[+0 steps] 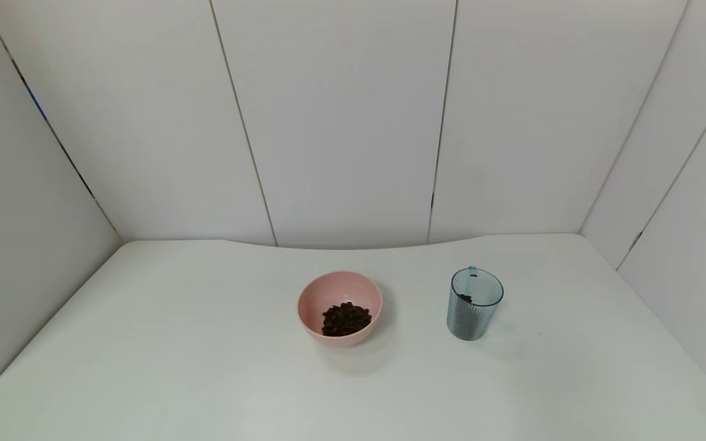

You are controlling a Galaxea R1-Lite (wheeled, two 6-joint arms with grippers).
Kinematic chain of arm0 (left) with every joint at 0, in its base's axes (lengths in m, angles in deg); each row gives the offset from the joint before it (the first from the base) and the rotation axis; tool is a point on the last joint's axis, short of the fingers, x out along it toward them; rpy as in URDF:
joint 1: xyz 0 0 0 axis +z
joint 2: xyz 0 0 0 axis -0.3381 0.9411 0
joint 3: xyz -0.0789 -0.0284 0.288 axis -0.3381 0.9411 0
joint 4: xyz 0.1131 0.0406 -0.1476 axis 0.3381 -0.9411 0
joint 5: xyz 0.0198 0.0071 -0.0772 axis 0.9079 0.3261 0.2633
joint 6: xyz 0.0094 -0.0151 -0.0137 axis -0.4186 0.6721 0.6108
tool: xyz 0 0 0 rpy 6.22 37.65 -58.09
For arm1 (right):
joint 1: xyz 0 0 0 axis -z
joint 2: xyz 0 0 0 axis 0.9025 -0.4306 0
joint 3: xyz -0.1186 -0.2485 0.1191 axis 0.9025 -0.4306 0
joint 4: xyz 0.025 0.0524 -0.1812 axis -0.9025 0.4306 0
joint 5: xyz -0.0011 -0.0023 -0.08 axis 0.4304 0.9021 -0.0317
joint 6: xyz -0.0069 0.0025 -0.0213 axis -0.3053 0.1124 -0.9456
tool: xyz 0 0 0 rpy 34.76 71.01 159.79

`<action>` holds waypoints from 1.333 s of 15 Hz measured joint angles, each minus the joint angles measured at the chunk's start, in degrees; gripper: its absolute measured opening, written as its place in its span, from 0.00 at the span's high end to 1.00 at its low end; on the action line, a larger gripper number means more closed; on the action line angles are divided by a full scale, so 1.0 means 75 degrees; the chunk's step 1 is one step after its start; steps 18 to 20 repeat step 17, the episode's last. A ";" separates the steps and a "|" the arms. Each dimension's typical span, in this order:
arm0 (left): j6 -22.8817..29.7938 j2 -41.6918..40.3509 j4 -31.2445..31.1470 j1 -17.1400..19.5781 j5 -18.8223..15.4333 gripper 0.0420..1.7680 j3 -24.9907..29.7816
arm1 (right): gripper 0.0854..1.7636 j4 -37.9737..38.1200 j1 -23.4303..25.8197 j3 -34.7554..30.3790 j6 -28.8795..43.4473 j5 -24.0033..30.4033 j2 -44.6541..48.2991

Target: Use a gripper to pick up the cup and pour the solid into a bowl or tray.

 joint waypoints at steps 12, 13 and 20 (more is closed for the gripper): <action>0.0002 0.0000 0.0000 0.0000 0.0000 0.03 0.0000 | 0.04 0.1224 -0.0011 -0.0709 0.0626 0.1632 0.0021; 0.0002 0.0000 0.0000 0.0000 -0.0003 0.03 0.0000 | 0.04 0.1221 -0.0011 -0.0709 0.0640 0.1635 0.0021; 0.0002 0.0000 0.0000 0.0000 -0.0003 0.03 0.0000 | 0.04 0.1232 -0.0011 -0.0709 0.0626 0.1637 0.0021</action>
